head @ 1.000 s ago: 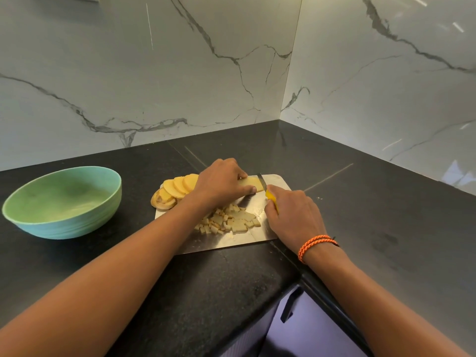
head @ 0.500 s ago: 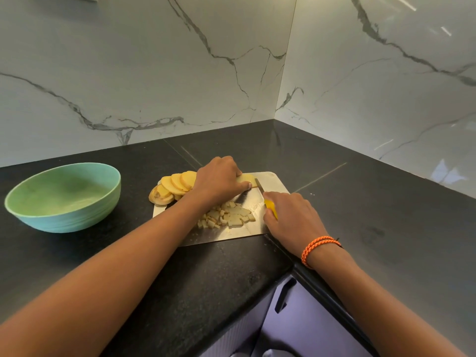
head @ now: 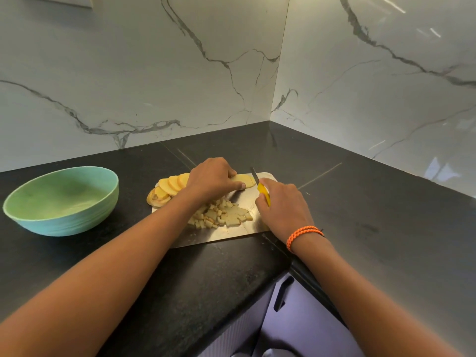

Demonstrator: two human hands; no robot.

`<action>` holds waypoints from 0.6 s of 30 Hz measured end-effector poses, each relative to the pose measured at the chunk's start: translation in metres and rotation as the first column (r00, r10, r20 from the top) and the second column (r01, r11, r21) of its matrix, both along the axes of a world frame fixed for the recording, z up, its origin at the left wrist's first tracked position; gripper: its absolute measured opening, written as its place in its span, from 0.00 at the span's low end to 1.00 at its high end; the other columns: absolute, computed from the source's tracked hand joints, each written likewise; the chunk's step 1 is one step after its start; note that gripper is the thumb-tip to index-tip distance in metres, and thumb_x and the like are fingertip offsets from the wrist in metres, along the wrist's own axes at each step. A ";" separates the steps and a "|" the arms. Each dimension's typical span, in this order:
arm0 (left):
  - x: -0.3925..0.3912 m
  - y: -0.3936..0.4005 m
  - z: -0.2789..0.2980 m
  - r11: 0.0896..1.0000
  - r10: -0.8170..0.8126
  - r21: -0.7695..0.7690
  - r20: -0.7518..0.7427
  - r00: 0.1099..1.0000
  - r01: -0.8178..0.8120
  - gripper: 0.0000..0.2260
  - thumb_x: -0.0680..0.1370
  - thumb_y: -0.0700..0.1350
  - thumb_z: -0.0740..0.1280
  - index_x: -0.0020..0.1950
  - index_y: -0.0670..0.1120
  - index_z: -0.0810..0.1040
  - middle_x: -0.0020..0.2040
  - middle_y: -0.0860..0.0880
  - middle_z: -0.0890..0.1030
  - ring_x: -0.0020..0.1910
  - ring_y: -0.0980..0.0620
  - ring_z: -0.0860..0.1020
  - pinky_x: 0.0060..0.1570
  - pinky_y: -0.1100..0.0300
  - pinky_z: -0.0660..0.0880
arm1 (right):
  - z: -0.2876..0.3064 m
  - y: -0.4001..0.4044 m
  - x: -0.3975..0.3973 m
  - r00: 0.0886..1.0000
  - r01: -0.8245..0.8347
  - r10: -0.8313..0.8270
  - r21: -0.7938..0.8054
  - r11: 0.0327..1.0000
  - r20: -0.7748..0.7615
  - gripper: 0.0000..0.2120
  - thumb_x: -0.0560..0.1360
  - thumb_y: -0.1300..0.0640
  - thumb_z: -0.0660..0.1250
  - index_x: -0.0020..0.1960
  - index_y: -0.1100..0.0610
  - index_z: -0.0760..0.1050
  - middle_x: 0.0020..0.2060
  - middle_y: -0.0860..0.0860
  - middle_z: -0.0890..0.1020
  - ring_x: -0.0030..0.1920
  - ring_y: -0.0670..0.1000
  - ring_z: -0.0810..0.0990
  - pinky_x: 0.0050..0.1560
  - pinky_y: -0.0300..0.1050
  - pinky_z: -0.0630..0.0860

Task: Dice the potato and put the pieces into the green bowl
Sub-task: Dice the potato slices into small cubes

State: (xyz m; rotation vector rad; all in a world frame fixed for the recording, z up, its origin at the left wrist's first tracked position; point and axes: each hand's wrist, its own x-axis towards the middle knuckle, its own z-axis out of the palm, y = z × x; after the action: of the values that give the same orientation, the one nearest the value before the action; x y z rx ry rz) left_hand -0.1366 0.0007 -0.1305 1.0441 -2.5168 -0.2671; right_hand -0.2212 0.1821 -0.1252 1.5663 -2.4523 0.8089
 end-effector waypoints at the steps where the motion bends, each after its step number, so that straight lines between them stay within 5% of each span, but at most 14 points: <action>1: 0.001 -0.001 0.000 1.000 -0.004 0.000 -0.005 1.000 0.004 0.21 0.76 0.64 0.74 0.62 0.51 0.87 0.58 0.57 0.86 0.49 0.54 0.80 0.38 0.59 0.70 | -0.001 -0.006 0.001 1.000 0.000 0.000 0.009 1.000 -0.005 0.15 0.80 0.54 0.60 0.63 0.55 0.78 0.47 0.58 0.83 0.45 0.60 0.79 0.44 0.52 0.78; 18: 0.002 0.000 -0.007 1.000 -0.002 -0.012 -0.039 0.999 0.002 0.18 0.76 0.64 0.74 0.56 0.53 0.89 0.50 0.56 0.84 0.49 0.53 0.79 0.47 0.53 0.81 | -0.001 0.001 0.007 1.000 0.006 -0.005 0.107 0.994 -0.015 0.16 0.82 0.55 0.59 0.67 0.54 0.76 0.54 0.59 0.81 0.51 0.60 0.79 0.45 0.50 0.71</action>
State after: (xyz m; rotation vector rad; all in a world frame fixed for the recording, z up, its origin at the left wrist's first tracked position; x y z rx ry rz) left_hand -0.1350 0.0003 -0.1374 1.0215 -2.4814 -0.2698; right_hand -0.2145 0.1834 -0.1264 1.5936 -2.5278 0.6727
